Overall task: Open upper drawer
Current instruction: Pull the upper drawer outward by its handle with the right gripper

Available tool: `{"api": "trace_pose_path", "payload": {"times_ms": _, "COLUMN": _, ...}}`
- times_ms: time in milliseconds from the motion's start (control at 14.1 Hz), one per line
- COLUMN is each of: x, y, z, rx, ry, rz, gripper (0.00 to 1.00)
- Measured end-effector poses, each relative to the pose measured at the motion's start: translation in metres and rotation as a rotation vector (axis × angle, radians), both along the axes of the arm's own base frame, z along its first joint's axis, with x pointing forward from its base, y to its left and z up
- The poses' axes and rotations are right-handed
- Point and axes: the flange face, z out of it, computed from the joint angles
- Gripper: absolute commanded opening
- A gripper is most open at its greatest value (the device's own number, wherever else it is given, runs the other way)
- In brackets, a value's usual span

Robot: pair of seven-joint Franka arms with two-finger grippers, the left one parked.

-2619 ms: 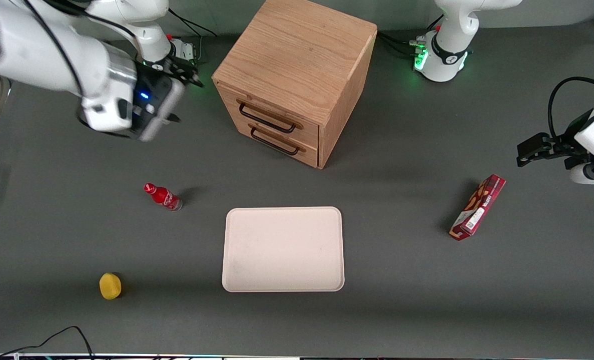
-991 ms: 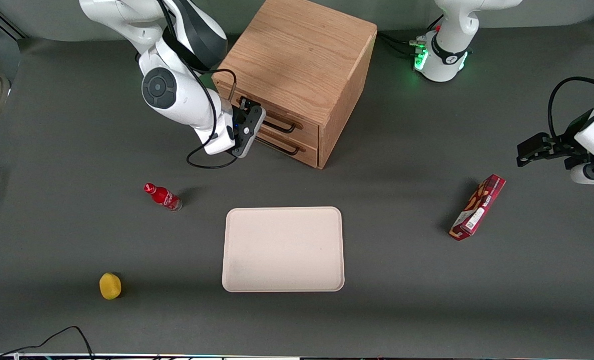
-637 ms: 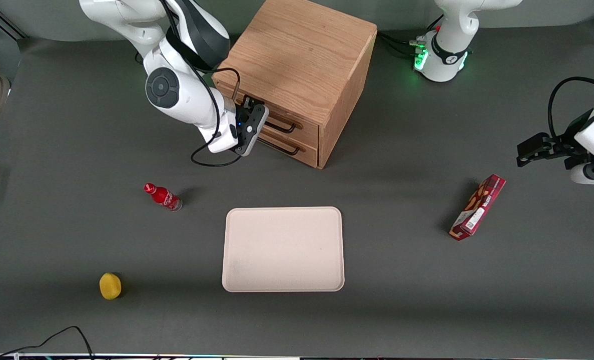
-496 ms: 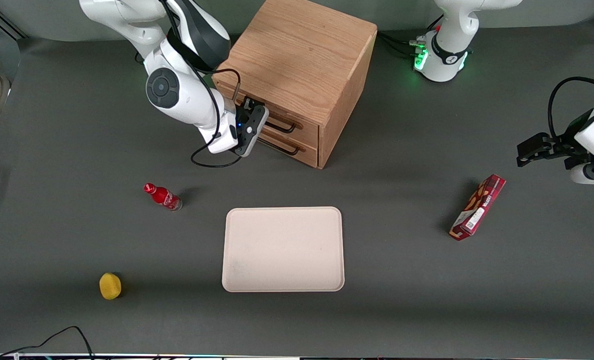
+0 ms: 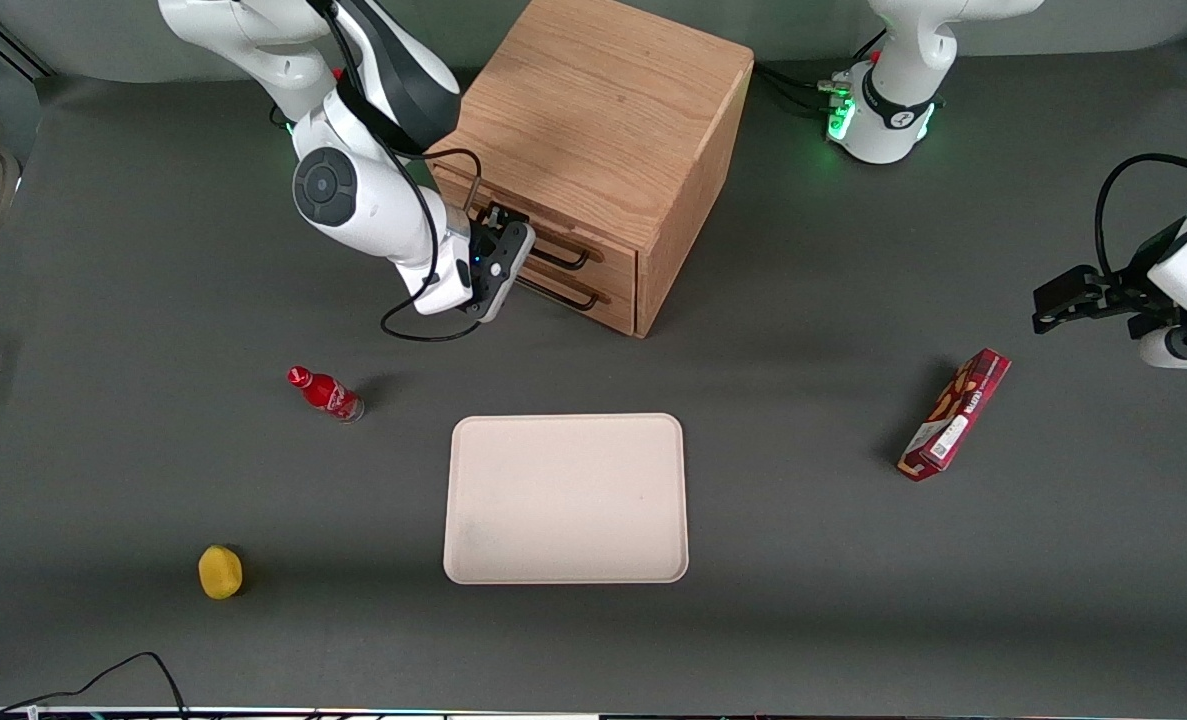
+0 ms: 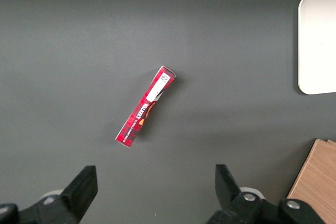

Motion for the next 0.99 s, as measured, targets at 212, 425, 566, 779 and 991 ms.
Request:
{"api": "trace_pose_path", "payload": {"times_ms": 212, "x": 0.009, "y": -0.006, "z": -0.013, "rx": 0.000, "ry": 0.002, "rz": -0.013, "gripper": 1.00}}
{"api": "trace_pose_path", "payload": {"times_ms": 425, "x": 0.022, "y": -0.015, "z": -0.017, "rx": -0.003, "ry": -0.009, "rz": -0.021, "gripper": 1.00}}
{"api": "trace_pose_path", "payload": {"times_ms": 566, "x": 0.031, "y": -0.021, "z": -0.017, "rx": -0.004, "ry": -0.015, "rz": -0.032, "gripper": 1.00}}
{"api": "trace_pose_path", "payload": {"times_ms": 779, "x": 0.047, "y": -0.031, "z": -0.017, "rx": -0.012, "ry": -0.030, "rz": -0.038, "gripper": 1.00}}
{"api": "trace_pose_path", "payload": {"times_ms": 991, "x": 0.068, "y": -0.046, "z": -0.018, "rx": -0.012, "ry": -0.039, "rz": -0.058, "gripper": 1.00}}
